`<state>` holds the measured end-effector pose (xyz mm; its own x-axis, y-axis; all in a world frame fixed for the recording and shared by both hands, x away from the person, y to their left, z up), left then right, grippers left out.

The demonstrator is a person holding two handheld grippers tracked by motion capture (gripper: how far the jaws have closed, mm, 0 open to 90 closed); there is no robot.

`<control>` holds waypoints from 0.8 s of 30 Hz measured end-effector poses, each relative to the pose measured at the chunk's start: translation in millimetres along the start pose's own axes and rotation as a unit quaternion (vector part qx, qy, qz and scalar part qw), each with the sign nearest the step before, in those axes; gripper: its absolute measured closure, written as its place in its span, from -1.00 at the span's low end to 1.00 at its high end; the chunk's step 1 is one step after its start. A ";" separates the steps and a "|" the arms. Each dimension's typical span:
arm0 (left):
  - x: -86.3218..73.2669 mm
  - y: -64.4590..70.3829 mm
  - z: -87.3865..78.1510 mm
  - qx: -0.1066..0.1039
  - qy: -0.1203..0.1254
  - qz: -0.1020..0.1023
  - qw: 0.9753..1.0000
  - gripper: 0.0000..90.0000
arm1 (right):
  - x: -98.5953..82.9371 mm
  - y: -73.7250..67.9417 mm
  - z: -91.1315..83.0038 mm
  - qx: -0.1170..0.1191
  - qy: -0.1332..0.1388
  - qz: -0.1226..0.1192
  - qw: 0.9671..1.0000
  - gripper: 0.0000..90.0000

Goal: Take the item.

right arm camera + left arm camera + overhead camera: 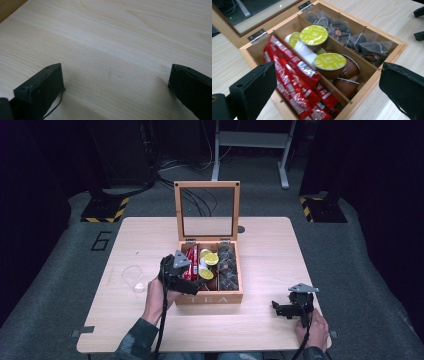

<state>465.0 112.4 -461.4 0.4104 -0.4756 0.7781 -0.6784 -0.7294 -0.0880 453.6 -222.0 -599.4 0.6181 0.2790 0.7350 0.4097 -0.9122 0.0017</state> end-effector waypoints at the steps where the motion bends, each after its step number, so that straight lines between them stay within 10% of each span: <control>1: 0.6 3.0 1.8 -0.007 -0.004 0.002 1.000 -0.97 | -0.1 0.0 0.0 0.000 0.000 0.000 1.000 -1.00; 24: 16.0 54.2 47.9 -0.060 -0.036 0.046 0.996 -0.84 | 0.0 0.0 0.0 0.000 0.000 0.000 1.000 -1.00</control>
<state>464.0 41.7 -483.5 0.3823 -0.5751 0.7233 -0.7819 -0.6185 -0.0785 453.7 -222.0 -599.4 0.6176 0.2792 0.7353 0.4099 -0.9121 0.0020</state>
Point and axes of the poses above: each handheld gripper's, and its own axes: z roughly forward along the jaws, x roughly out of its top, y roughly to its right, the point moved 10 cm from there along z, roughly forward along the jaws, and after that the axes turned 1 degree about y, right-handed, at the moved point
